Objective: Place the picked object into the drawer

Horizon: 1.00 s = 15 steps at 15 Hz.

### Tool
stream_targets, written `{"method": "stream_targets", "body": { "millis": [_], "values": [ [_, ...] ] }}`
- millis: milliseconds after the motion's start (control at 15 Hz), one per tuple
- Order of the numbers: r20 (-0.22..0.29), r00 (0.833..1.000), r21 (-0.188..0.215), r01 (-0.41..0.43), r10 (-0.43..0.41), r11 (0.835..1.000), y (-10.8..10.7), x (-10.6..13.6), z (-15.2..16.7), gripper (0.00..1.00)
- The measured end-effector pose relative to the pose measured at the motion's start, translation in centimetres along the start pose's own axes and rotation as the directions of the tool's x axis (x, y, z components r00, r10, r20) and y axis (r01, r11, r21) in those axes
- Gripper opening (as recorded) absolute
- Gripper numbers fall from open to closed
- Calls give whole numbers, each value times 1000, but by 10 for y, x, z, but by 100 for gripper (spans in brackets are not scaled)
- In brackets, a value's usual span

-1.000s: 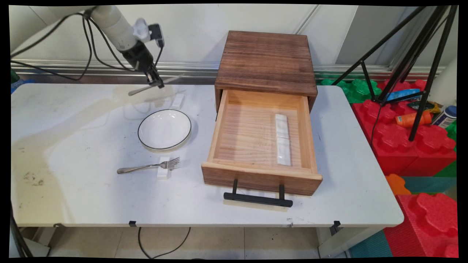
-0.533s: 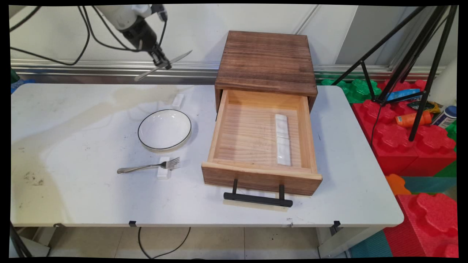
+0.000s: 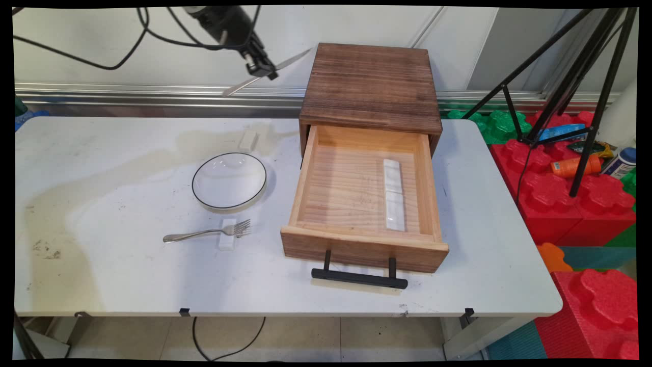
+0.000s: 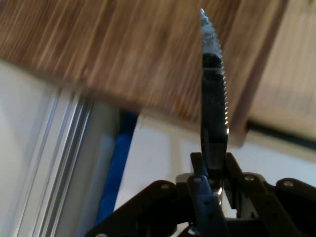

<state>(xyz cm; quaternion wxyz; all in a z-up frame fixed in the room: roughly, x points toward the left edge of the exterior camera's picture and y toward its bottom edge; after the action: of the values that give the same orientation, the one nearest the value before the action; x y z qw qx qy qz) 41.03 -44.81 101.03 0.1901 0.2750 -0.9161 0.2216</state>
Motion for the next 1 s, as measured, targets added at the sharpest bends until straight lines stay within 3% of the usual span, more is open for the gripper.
{"method": "stream_targets", "body": {
  "millis": [533,1000],
  "values": [
    [-67,997,-98,-54,48,994,52,76,-4,0],
    [-82,994,-176,-85,71,981,97,131,31,0]
  ]
}}
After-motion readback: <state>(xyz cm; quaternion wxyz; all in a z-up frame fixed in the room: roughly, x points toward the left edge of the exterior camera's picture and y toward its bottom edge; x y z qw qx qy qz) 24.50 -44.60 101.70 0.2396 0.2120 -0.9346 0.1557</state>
